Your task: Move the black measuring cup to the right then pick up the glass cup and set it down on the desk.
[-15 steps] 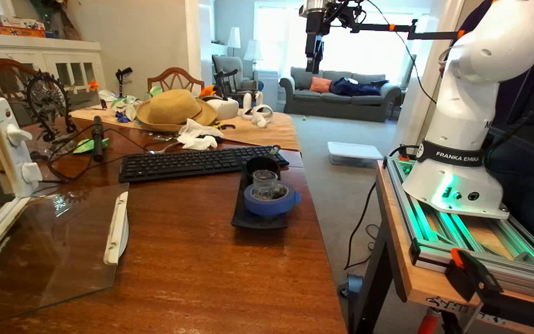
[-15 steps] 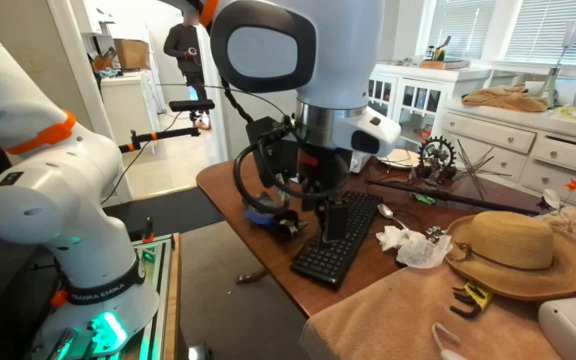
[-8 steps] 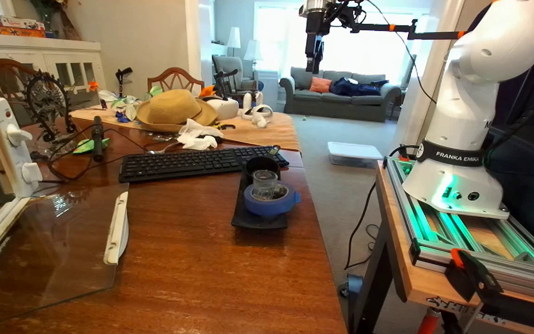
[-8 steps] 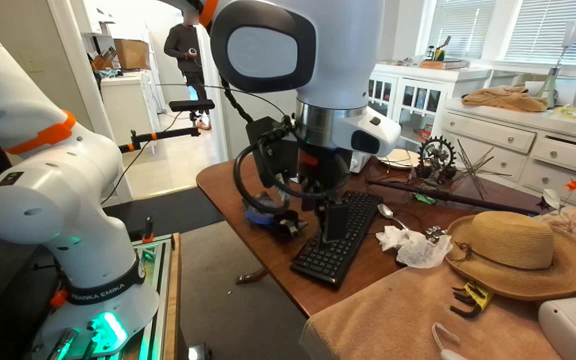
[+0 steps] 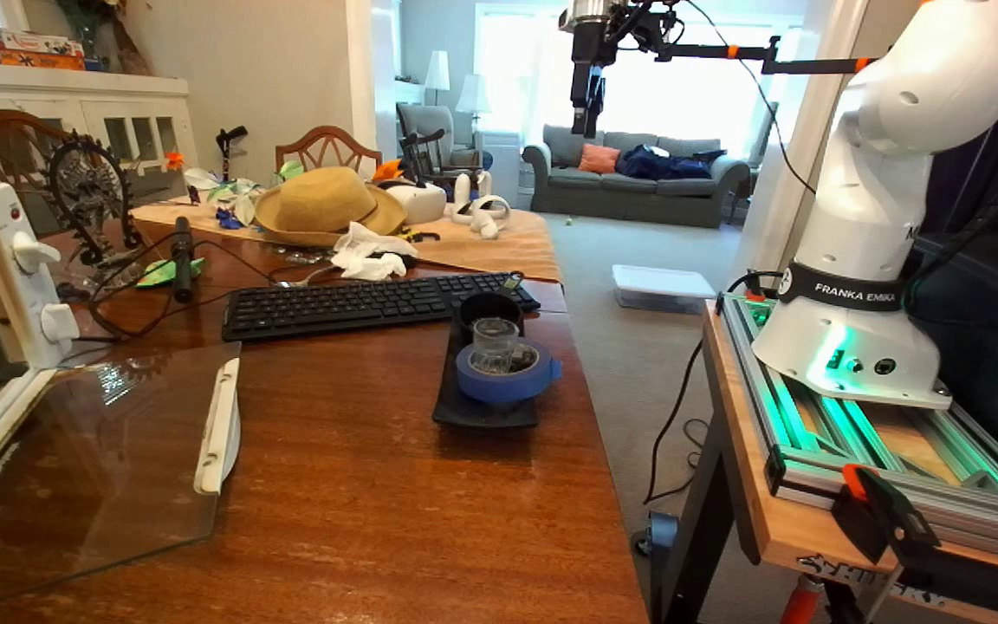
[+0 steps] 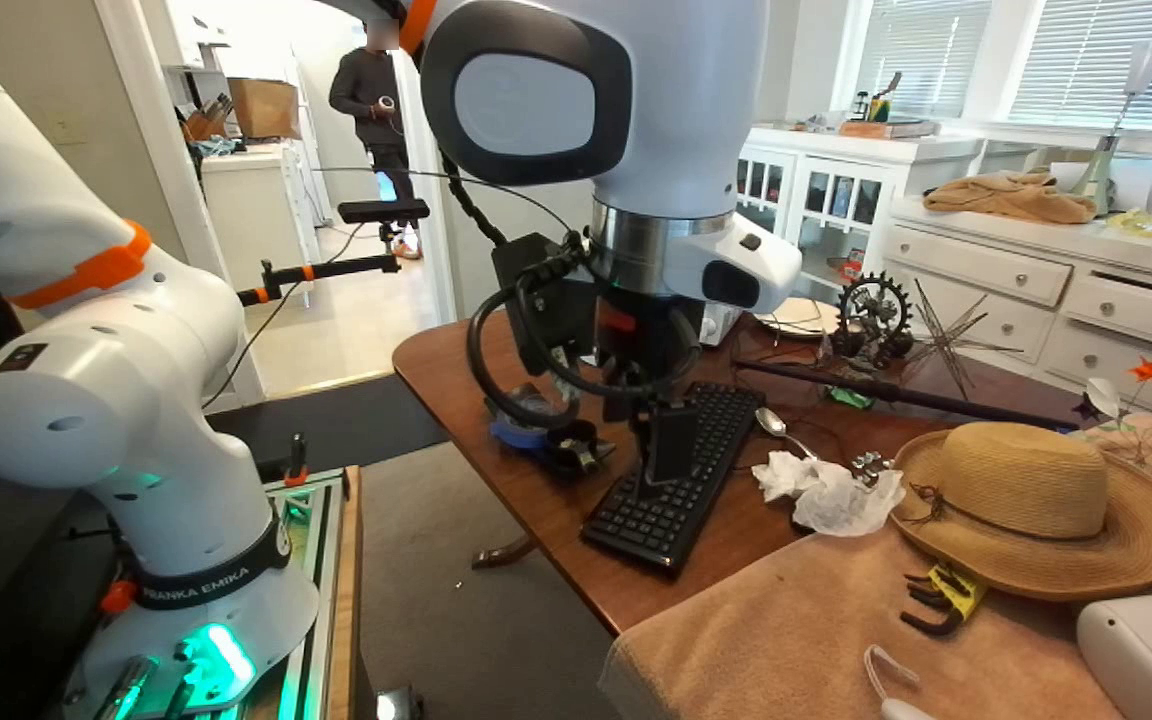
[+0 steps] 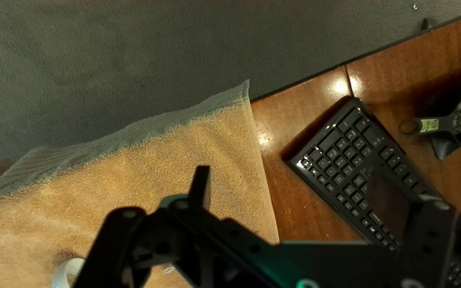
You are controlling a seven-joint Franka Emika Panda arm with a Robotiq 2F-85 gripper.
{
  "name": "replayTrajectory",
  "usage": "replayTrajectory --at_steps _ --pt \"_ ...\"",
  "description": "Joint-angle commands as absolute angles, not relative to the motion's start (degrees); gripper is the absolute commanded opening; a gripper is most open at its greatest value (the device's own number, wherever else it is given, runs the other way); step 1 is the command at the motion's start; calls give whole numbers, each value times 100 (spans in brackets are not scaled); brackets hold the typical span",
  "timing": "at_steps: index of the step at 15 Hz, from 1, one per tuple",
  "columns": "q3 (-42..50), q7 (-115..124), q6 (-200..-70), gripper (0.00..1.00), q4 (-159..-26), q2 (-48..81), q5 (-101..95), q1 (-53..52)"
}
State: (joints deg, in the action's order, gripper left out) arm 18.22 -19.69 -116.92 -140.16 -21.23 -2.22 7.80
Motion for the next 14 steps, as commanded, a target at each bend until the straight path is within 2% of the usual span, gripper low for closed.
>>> replayTrajectory --at_steps 1,14 --pt "1730 -2001 -11684 100 -14009 -2110 -183 878" --pt "1747 -2086 -11741 100 -14019 -2103 -79 833"
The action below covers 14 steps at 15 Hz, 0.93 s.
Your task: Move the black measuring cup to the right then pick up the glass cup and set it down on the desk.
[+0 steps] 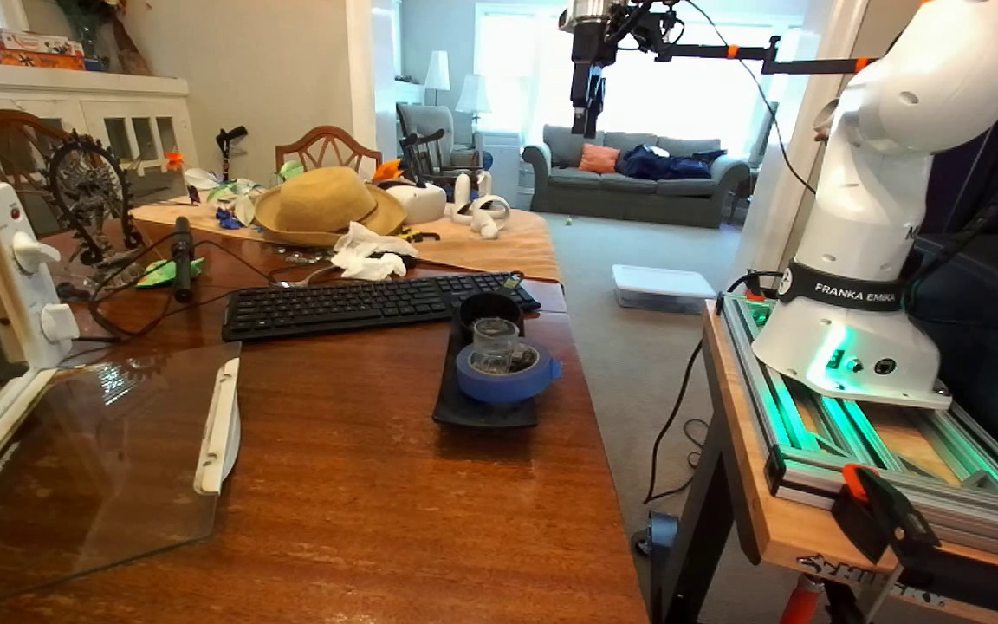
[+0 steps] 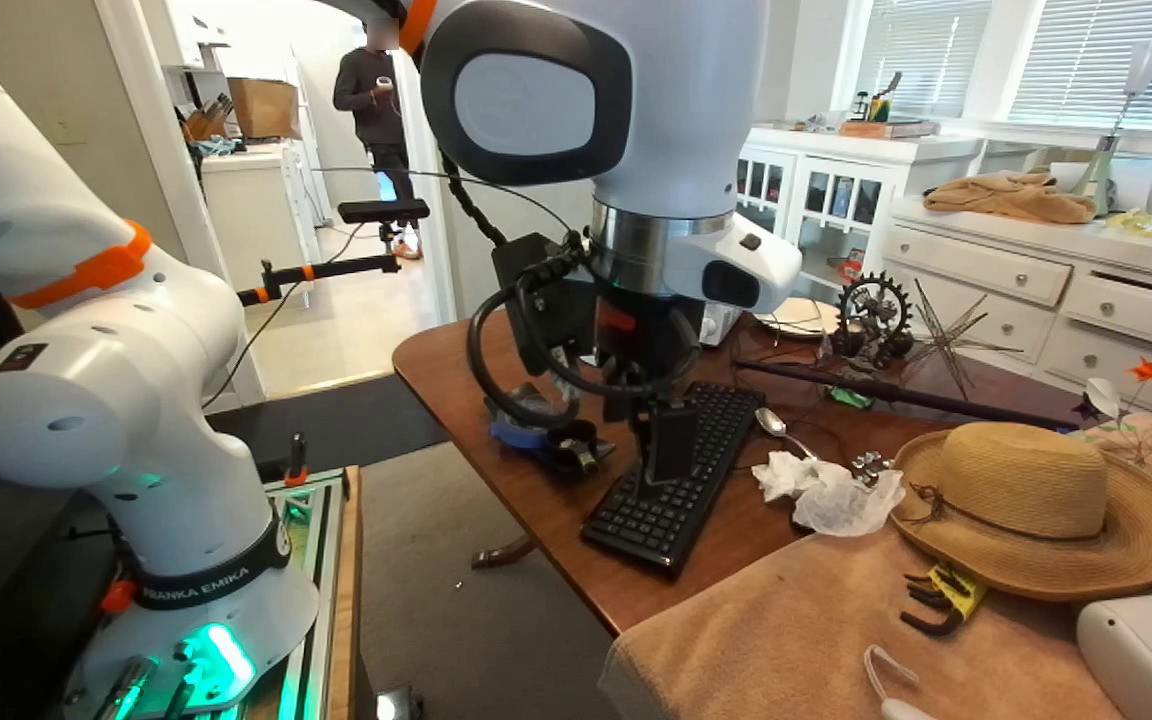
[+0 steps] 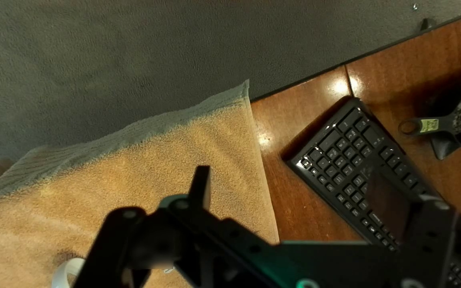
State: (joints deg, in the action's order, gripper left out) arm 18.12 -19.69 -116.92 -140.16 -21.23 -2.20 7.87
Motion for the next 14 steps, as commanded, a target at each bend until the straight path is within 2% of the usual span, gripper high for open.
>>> replayTrajectory --at_steps 1,8,14 --pt "1739 -2095 -11761 100 -14014 -2089 -16 814" --pt "1585 -3058 -12146 100 -13987 -1965 681 288" --pt "1757 -4805 -11737 100 -13673 -1182 2607 -271"
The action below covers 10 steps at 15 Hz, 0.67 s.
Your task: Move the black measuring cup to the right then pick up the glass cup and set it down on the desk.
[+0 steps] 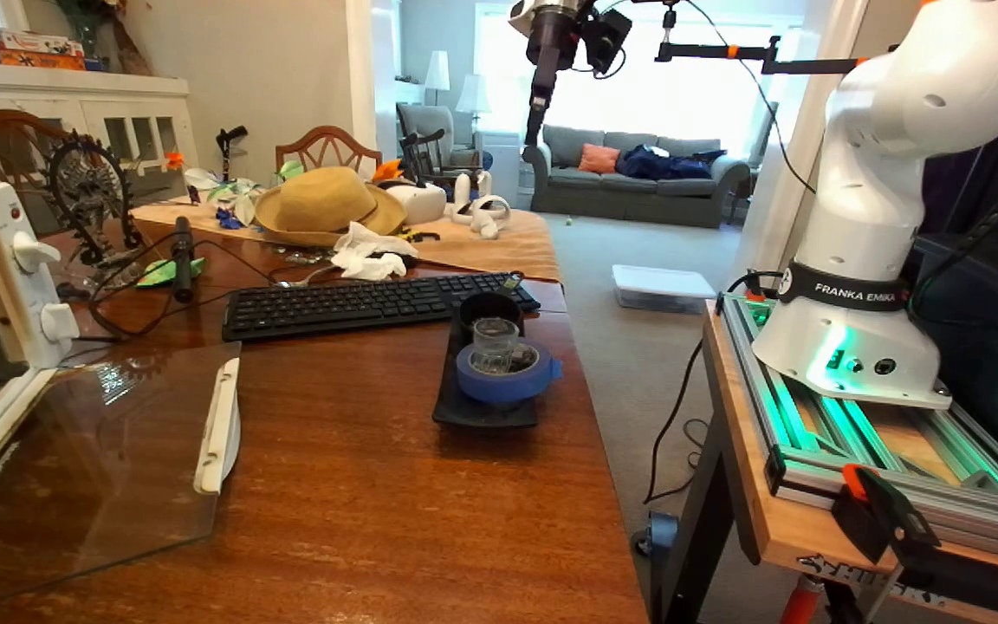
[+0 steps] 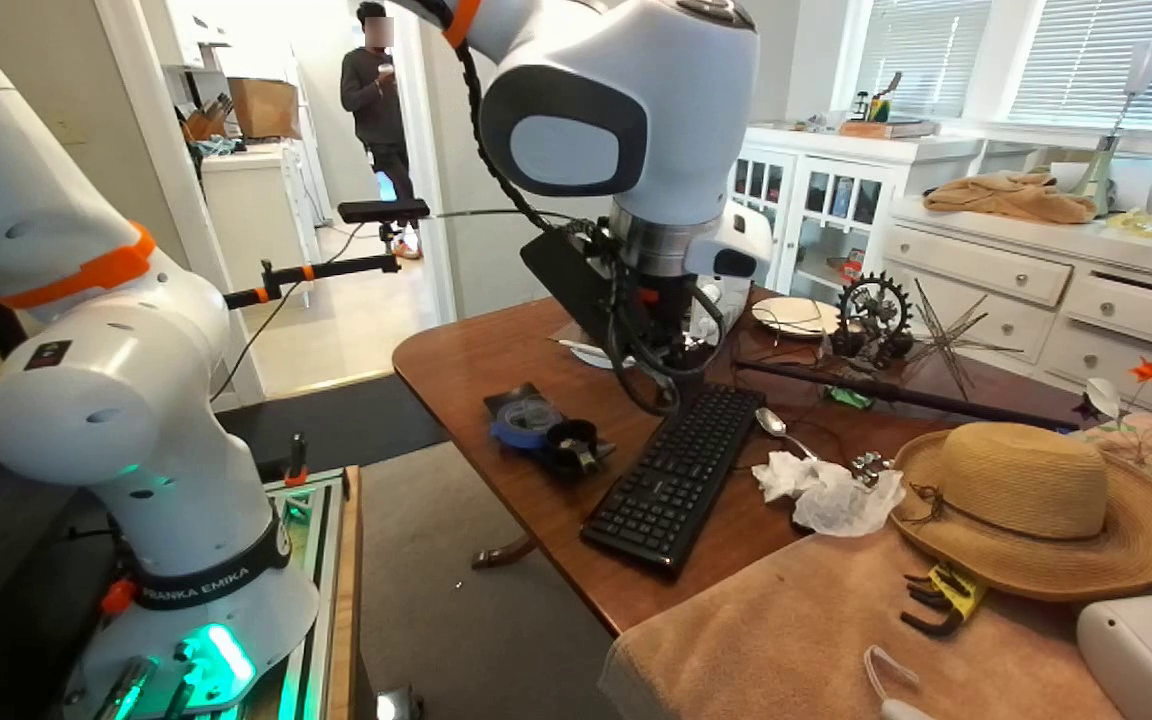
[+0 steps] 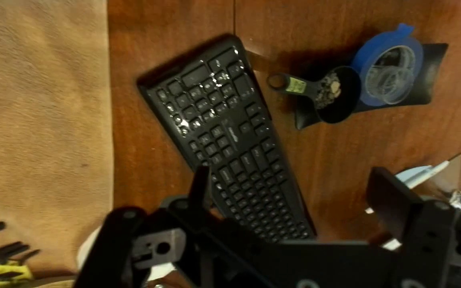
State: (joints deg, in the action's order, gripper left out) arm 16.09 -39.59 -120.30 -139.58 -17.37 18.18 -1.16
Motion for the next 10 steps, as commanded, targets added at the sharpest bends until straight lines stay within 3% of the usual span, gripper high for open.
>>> replayTrajectory --at_steps 1,8,10 --pt "1737 -5051 -11505 100 -13583 -1004 2806 -242" --pt "1376 -4852 -10202 100 -12978 205 2203 398" --pt "1244 -5029 -10484 100 -13213 -1 2383 476"
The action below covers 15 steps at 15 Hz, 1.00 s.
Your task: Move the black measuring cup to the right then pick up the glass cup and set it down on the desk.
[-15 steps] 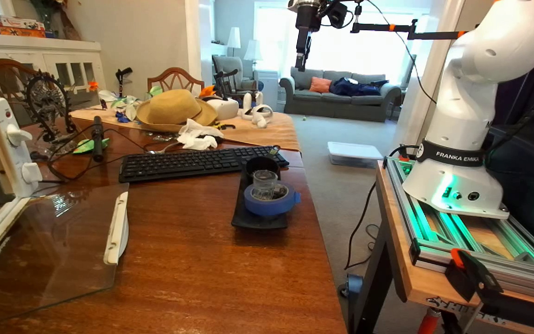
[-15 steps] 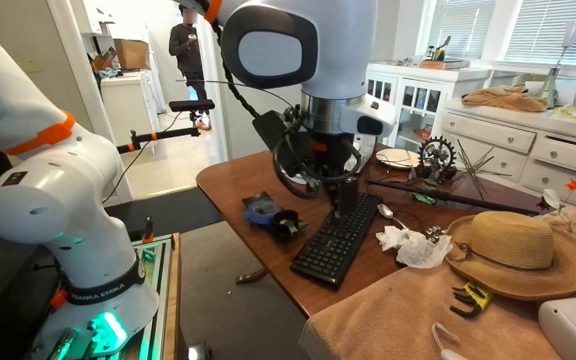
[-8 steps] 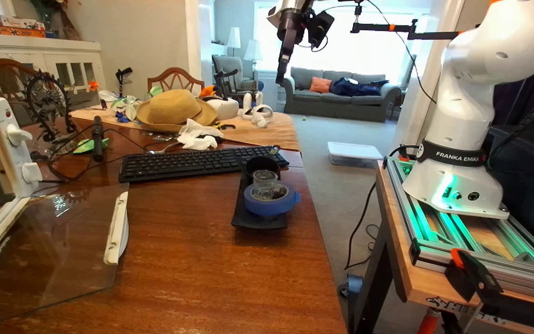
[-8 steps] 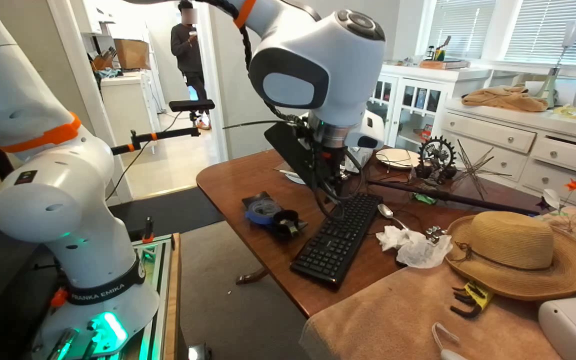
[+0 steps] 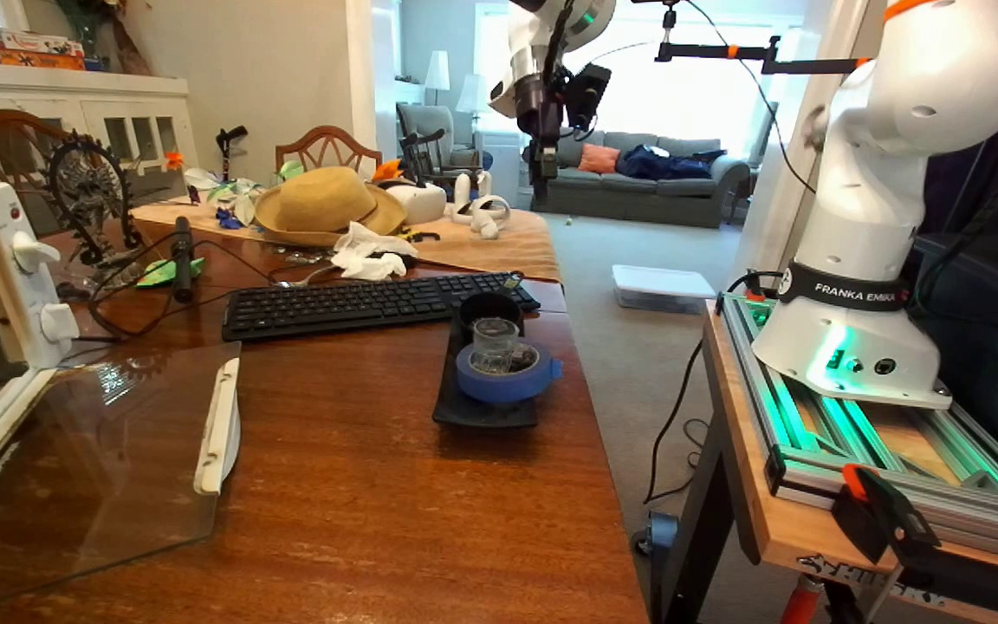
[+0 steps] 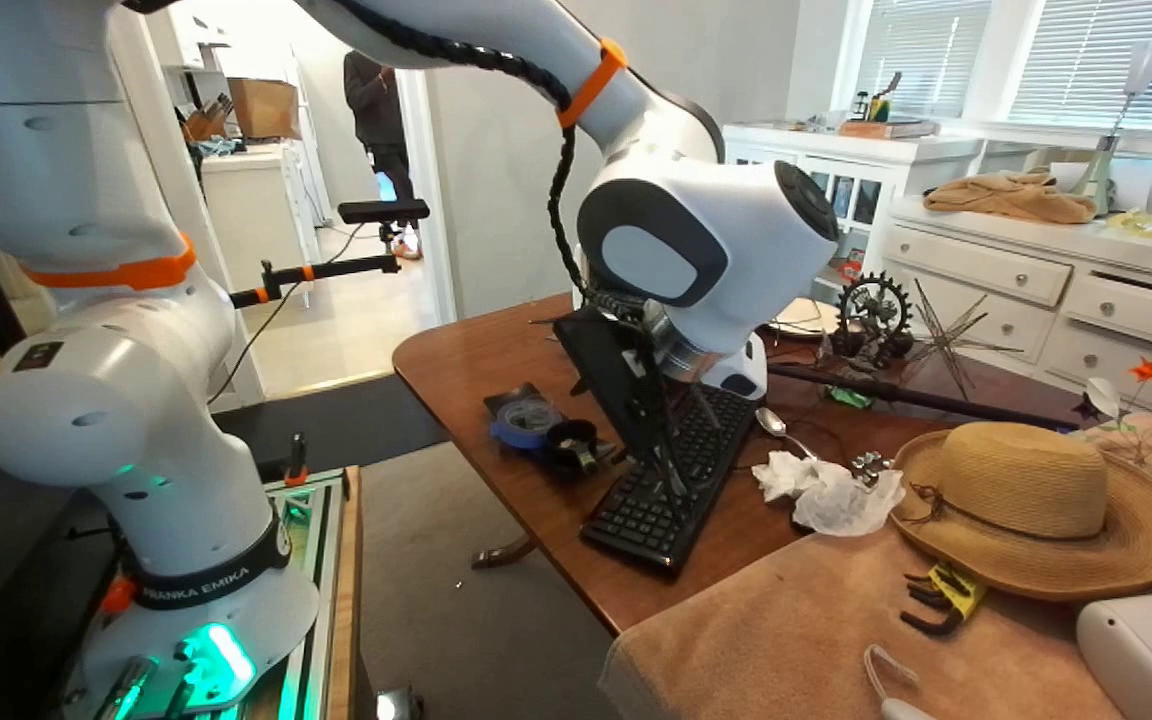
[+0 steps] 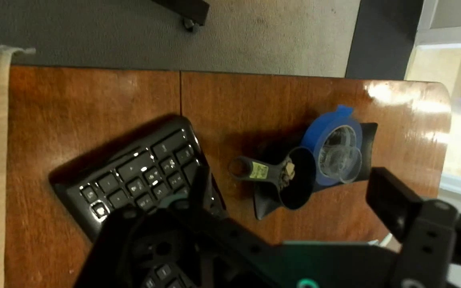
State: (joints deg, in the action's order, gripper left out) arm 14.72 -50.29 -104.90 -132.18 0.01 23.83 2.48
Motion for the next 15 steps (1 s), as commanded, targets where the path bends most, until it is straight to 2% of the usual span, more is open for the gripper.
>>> replayTrajectory --at_steps 1,15 --pt "1235 -5014 -10436 100 -13160 99 2327 524" --pt "449 -5410 -10514 100 -12459 1568 2629 680"
